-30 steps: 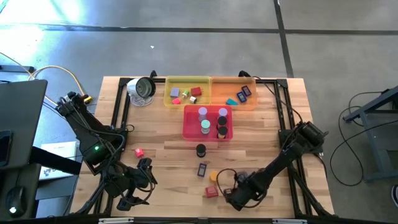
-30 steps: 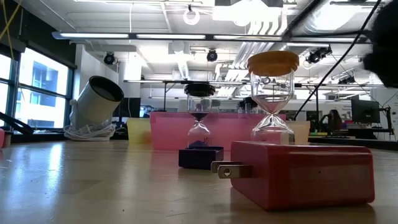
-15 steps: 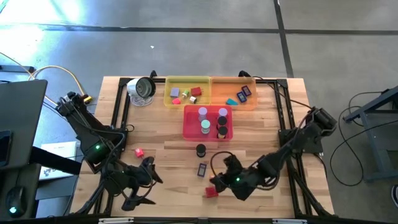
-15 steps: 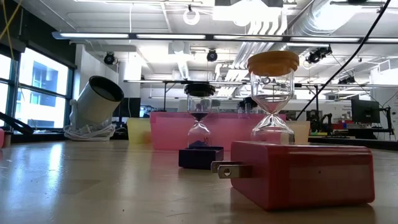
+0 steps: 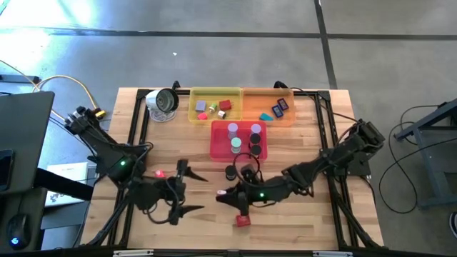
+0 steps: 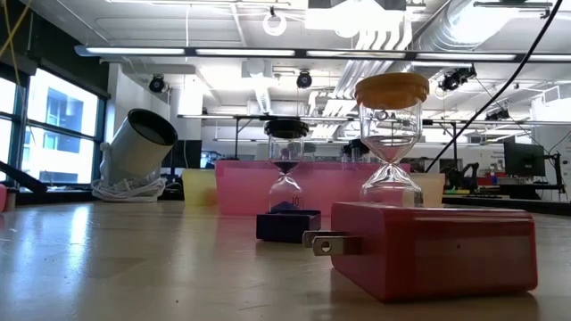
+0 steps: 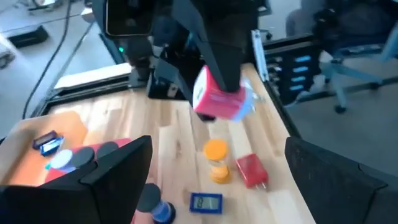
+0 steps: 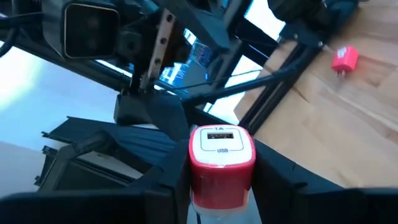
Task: Pick & Place Office items
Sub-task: Put the pink and white charger adapter into the yellow bin
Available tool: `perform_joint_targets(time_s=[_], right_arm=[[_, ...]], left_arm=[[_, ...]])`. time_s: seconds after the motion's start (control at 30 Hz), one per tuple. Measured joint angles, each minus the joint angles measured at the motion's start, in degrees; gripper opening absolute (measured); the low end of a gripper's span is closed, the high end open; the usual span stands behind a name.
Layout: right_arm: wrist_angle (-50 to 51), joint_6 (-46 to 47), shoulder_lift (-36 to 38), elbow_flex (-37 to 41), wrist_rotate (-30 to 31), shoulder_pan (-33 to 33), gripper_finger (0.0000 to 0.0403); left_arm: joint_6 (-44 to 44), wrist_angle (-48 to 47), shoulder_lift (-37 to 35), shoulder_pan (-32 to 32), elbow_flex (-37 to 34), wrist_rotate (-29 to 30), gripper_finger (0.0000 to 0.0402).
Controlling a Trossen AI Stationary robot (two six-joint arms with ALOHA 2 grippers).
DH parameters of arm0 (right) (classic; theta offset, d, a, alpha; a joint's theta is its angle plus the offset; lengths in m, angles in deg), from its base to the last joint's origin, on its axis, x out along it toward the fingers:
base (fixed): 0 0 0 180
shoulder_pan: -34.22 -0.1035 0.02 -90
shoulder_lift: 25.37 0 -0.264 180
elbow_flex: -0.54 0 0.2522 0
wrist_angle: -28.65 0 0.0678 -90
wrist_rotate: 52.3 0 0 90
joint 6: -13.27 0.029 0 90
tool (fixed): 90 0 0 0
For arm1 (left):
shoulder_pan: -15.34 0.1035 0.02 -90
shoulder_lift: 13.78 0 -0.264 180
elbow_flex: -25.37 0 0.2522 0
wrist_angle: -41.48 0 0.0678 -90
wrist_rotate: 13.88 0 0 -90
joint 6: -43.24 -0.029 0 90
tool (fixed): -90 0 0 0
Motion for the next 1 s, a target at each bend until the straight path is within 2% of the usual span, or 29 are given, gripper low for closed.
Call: perform_joint_targets(time_s=[0.2,0.5,0.83,1.0], right_arm=[[-0.39,-0.94,-0.02,0.0,-2.55,1.93,0.0123],[-0.37,-1.86,-0.02,0.0,-5.16,2.91,0.0123],[-0.31,-1.86,-0.02,0.02,-5.43,2.89,0.0122],[-0.43,-1.83,-0.02,0.0,-5.32,2.96,0.0121]], left_arm=[[-0.09,1.0,2.22,2.91,0.0,-1.35,0.0359],[-3.45,4.66,6.55,3.51,-0.01,-0.62,0.0359],[-7.84,12.99,8.54,3.54,-0.01,0.22,0.0359],[-7.85,13.52,8.5,4.38,0.0,0.22,0.0359]])
